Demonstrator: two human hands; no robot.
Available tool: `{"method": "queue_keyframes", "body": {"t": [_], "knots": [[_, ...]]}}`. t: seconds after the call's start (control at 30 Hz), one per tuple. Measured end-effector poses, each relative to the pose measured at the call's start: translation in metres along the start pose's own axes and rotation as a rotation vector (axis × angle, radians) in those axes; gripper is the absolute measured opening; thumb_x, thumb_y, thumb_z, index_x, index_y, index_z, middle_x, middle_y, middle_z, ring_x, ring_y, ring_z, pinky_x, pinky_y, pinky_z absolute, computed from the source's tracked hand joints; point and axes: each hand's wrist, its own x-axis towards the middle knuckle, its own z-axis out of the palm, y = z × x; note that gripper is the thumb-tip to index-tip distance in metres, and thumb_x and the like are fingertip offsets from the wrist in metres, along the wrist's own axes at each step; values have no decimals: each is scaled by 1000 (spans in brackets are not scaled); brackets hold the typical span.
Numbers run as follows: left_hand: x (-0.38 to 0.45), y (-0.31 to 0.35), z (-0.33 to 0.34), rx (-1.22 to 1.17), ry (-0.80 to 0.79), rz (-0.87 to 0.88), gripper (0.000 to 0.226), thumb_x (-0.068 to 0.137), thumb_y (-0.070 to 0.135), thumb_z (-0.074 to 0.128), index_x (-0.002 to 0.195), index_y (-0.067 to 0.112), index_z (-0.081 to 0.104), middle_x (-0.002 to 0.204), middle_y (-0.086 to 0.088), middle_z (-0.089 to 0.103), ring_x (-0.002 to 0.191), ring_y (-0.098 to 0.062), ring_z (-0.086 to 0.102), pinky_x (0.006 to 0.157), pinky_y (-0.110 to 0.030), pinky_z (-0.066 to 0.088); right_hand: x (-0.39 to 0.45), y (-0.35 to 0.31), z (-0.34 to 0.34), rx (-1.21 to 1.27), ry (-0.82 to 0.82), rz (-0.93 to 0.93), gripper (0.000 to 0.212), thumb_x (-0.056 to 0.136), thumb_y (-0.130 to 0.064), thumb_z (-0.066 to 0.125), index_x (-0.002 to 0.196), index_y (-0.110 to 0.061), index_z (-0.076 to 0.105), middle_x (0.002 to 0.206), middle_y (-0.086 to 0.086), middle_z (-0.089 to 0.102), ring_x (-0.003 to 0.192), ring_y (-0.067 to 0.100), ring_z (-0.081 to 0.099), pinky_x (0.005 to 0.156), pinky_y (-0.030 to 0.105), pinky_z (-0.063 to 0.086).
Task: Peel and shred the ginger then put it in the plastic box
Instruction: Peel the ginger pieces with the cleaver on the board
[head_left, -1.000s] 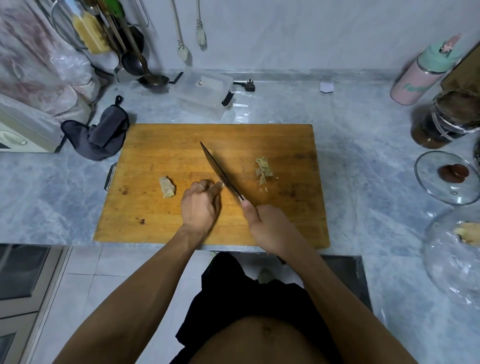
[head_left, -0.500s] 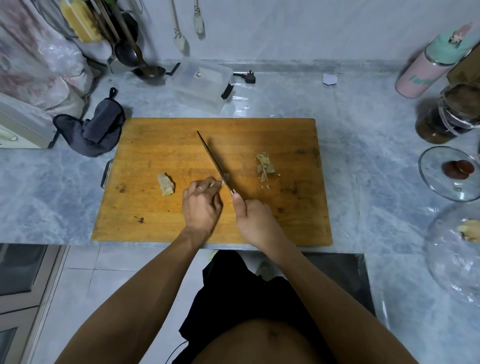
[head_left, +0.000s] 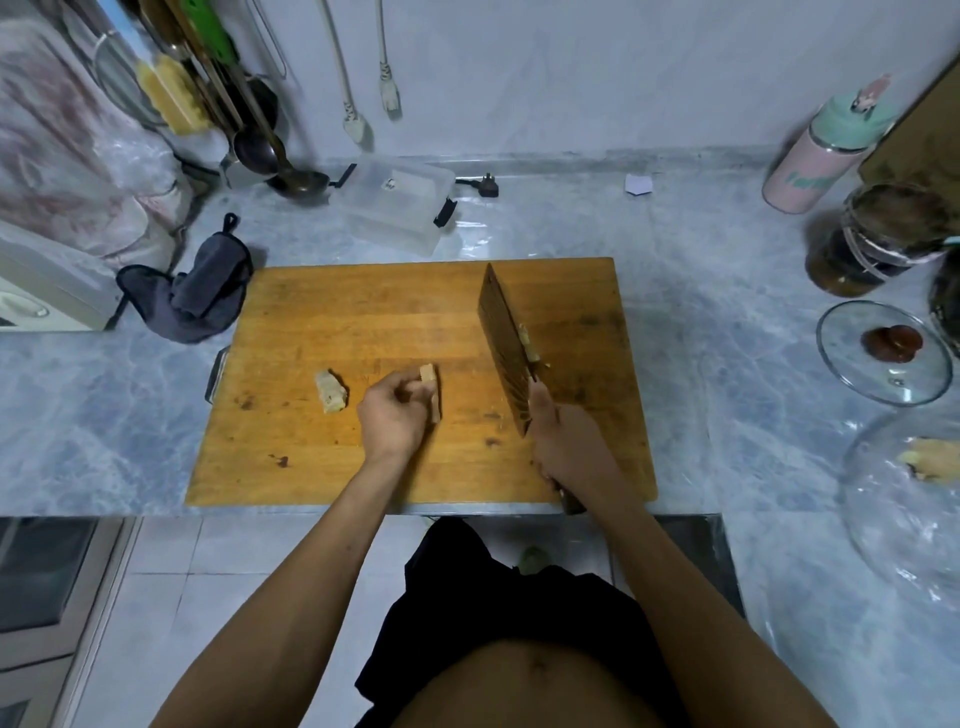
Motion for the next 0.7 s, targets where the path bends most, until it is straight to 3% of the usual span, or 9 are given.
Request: {"method": "queue_keyframes", "body": {"t": [0.07,0.17,0.3,0.4,0.57,0.7], "knots": [[2,0,2,-21,3,-102,25,87,19,75,109,7,73,101,-5,73,101,-19,67,95,-28,51,0,4,-6,-11,15,-19,69,101,-63,18,60,-14,46,49,4,49,40,17,47,43,25,42],[0,3,3,10,-15,-115,25,87,13,73,110,5,73,110,-6,72,102,-16,65,98,-28,50,-3,6,-5,-26,10,-51,67,102,-61,18,61,-15,45,52,4,49,41,16,46,45,27,42],[-8,7,-1,95,-8,-83,25,88,10,69,112,5,73,108,-5,73,102,-15,65,88,-18,44,-3,8,0,-67,13,-72,69,102,-60,18,60,-14,47,54,3,52,45,16,48,54,32,44],[-9,6,-7,90,26,-138,22,89,12,68,110,7,74,106,-5,73,100,-15,65,85,-17,42,-1,9,1,-100,10,-62,72,101,-62,17,61,-13,50,58,7,57,51,20,54,60,37,50],[-20,8,-9,104,-26,-81,13,85,25,75,74,17,73,79,-2,72,76,-18,65,69,-27,46,-4,9,3,-99,6,-66,67,102,-61,18,62,-16,48,57,2,52,52,17,52,60,34,45],[-17,12,-7,86,-11,-187,9,83,22,77,89,15,75,80,3,71,76,-15,64,65,-22,44,-6,10,3,-92,7,-67,65,103,-59,20,62,-17,48,57,1,50,53,17,52,60,33,45]]}}
